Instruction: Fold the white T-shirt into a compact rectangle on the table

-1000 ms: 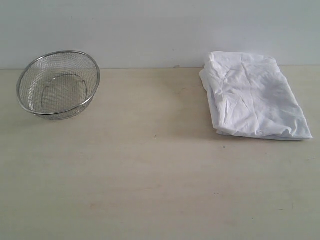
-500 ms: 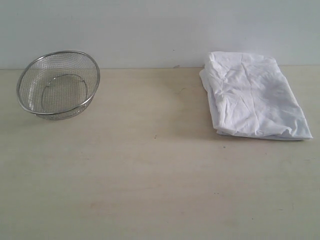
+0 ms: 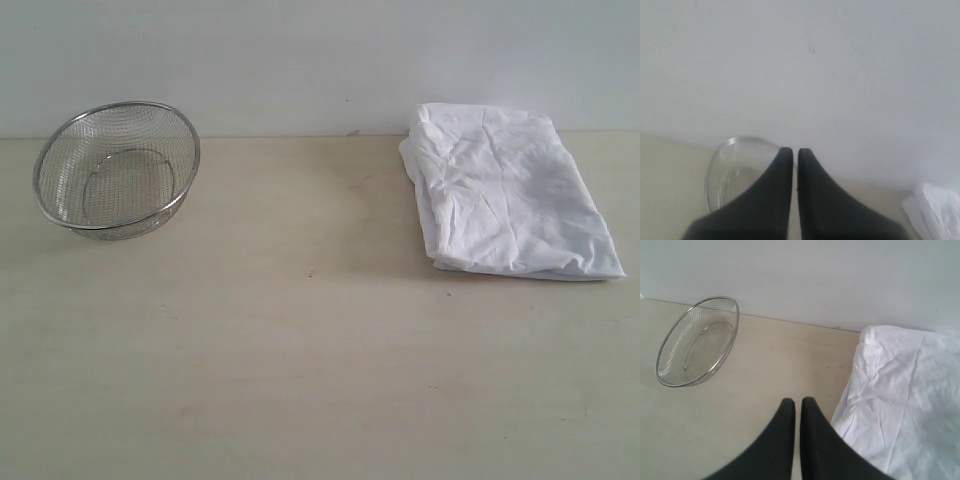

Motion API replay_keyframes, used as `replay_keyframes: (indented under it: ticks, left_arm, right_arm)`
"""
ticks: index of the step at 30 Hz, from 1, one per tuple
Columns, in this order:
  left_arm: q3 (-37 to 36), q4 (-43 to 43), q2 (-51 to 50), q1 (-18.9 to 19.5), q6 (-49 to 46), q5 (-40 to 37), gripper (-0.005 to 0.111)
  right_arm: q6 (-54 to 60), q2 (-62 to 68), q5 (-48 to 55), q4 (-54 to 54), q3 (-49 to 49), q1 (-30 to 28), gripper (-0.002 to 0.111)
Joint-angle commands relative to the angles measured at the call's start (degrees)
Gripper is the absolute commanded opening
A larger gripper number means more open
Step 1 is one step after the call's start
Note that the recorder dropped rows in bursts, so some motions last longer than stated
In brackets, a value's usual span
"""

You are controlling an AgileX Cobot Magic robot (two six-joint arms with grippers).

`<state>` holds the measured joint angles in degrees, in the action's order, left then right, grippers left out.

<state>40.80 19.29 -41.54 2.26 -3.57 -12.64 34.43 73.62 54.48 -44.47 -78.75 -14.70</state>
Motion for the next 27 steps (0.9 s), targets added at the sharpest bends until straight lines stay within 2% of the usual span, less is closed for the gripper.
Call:
replay_keyframes:
  ticks: [1, 4, 8, 11, 21, 27]
  left_arm:
    - [-10.9, -0.3, 13.5, -0.2, -2.4, 15.0, 0.004]
    - [-22.2, -0.3, 24.7, -0.2, -2.9, 19.4, 0.004]
    - [-34.5, -0.3, 34.3, -0.2, -2.9, 26.8, 0.004]
    - [-40.7, -0.3, 40.3, -0.2, -2.9, 31.6, 0.004]
    - [-40.8, 2.9, 41.5, -0.2, -9.8, 28.0, 0.004]
    - [-40.8, 4.0, 41.5, -0.2, -11.6, 13.3, 0.004]
  right_arm:
    - [0.2, -0.4, -0.3, 0.3, 0.1, -0.1, 0.000]
    - [0.2, -0.4, -0.3, 0.3, 0.1, -0.1, 0.000]
    - [0.2, -0.4, -0.3, 0.3, 0.1, -0.1, 0.000]
    - [0.2, -0.4, -0.3, 0.3, 0.1, -0.1, 0.000]
    - [0.2, -0.4, -0.5, 0.1, 0.1, -0.1, 0.000]
    - [0.2, -0.4, -0.5, 0.1, 0.1, -0.1, 0.000]
